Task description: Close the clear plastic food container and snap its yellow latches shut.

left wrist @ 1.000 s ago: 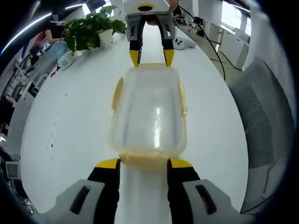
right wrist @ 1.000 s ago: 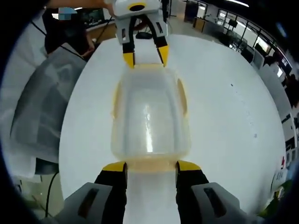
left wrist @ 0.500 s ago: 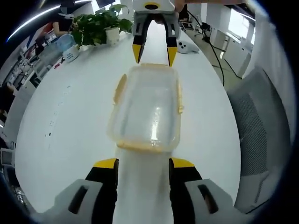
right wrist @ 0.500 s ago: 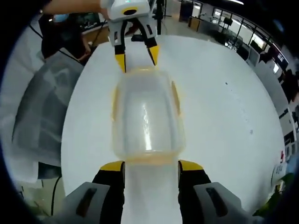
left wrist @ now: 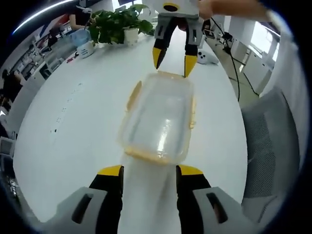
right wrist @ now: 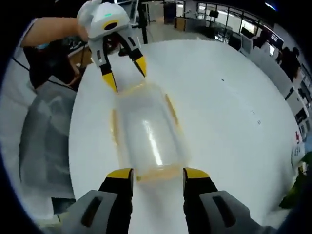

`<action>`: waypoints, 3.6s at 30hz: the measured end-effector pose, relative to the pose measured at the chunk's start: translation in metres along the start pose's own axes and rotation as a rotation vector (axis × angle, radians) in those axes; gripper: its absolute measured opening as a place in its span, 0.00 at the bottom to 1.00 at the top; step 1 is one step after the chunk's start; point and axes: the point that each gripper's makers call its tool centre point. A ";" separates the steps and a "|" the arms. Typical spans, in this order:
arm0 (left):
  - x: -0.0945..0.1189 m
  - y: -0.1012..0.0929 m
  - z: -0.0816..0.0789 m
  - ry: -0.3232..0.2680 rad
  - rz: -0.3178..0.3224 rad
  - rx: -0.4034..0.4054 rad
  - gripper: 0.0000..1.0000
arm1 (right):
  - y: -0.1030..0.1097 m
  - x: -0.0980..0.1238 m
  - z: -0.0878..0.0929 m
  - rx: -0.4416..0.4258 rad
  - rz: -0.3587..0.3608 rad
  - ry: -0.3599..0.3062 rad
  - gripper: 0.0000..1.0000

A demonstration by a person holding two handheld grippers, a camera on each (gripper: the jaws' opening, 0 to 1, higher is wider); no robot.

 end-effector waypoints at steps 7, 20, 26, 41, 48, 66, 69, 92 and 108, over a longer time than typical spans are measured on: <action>0.005 0.005 -0.009 -0.005 -0.040 0.064 0.43 | -0.004 0.000 -0.004 -0.107 0.029 -0.052 0.40; 0.001 0.012 -0.012 -0.037 -0.065 0.305 0.47 | -0.012 -0.001 -0.004 -0.282 0.086 -0.074 0.40; -0.003 0.012 -0.014 -0.048 -0.071 0.381 0.45 | -0.011 -0.002 -0.006 -0.389 0.082 -0.104 0.41; -0.014 0.008 -0.014 -0.052 -0.085 0.558 0.46 | -0.015 -0.006 0.001 -0.541 0.118 -0.106 0.41; -0.017 0.007 -0.016 -0.074 -0.082 0.638 0.43 | -0.013 -0.009 0.001 -0.665 0.106 -0.128 0.41; -0.023 0.001 -0.017 -0.101 -0.035 0.733 0.38 | -0.008 -0.017 0.009 -0.669 0.110 -0.087 0.38; -0.023 0.000 -0.018 -0.099 -0.040 0.730 0.37 | -0.007 -0.017 0.008 -0.671 0.110 -0.078 0.37; -0.028 -0.001 -0.017 -0.159 0.025 0.820 0.29 | -0.004 -0.014 0.004 -0.683 0.108 -0.058 0.32; -0.028 -0.001 -0.015 -0.157 0.030 0.823 0.31 | -0.005 -0.018 0.009 -0.679 0.131 -0.068 0.34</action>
Point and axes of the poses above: the point that each gripper's makers call its tool centre point, and the gripper's own axes: x roughly backward along the fingers, y roughly to its left, z roughly out of its underside, and after that the axes turned 15 degrees about -x, right-handed
